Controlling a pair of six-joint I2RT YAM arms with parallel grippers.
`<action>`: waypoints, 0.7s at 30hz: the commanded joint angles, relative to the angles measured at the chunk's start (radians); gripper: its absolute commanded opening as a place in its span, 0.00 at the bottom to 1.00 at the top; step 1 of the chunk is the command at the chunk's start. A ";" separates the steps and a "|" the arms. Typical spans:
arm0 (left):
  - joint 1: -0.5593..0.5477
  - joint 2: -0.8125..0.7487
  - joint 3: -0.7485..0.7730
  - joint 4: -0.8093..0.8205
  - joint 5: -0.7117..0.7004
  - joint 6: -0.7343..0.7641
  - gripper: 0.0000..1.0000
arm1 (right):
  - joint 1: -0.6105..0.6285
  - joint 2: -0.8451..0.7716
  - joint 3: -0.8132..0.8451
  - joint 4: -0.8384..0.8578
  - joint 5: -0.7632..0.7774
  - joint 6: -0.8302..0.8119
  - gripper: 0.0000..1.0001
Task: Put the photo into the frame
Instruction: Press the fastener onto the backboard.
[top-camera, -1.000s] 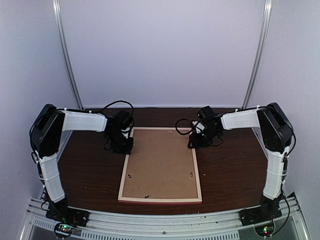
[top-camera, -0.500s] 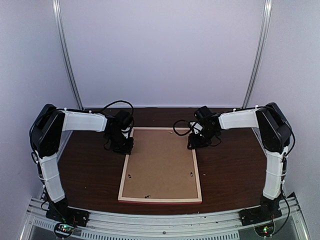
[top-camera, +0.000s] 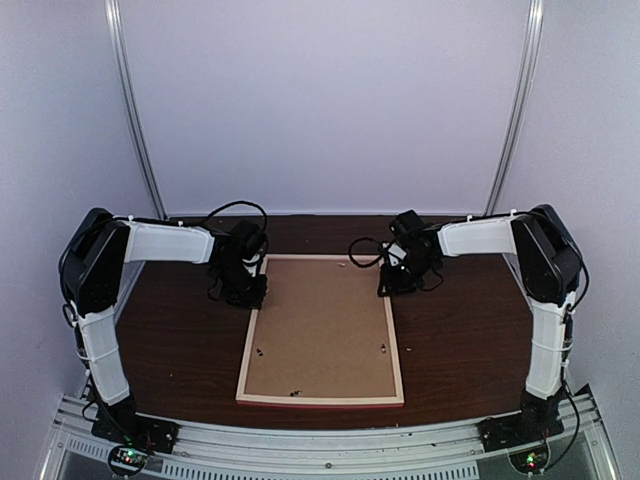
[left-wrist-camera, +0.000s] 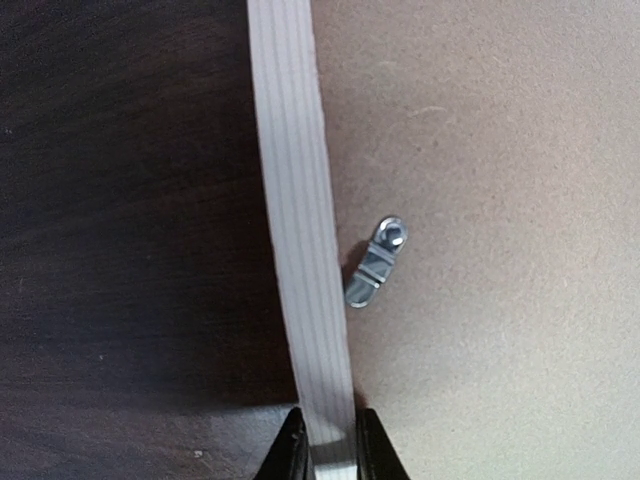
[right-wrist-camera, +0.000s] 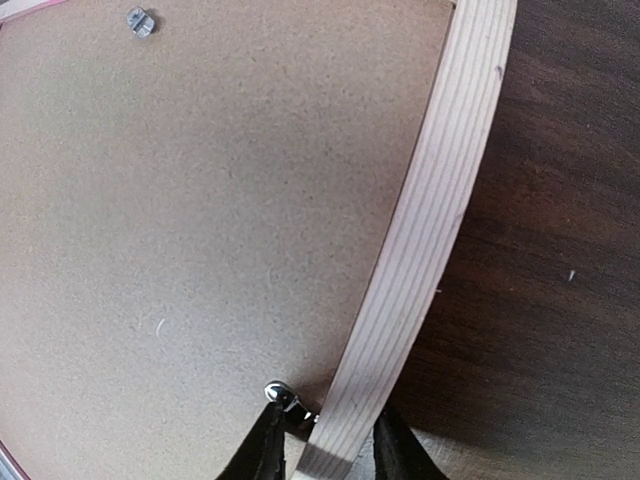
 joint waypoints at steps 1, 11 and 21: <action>-0.005 0.001 -0.019 -0.028 0.024 0.049 0.14 | -0.009 0.048 0.004 -0.035 0.001 -0.035 0.29; -0.005 -0.004 -0.018 -0.033 0.020 0.046 0.14 | -0.019 0.047 0.023 -0.044 -0.088 -0.071 0.41; -0.004 -0.004 -0.009 -0.033 0.013 0.029 0.14 | -0.019 -0.084 -0.068 -0.044 -0.096 -0.011 0.68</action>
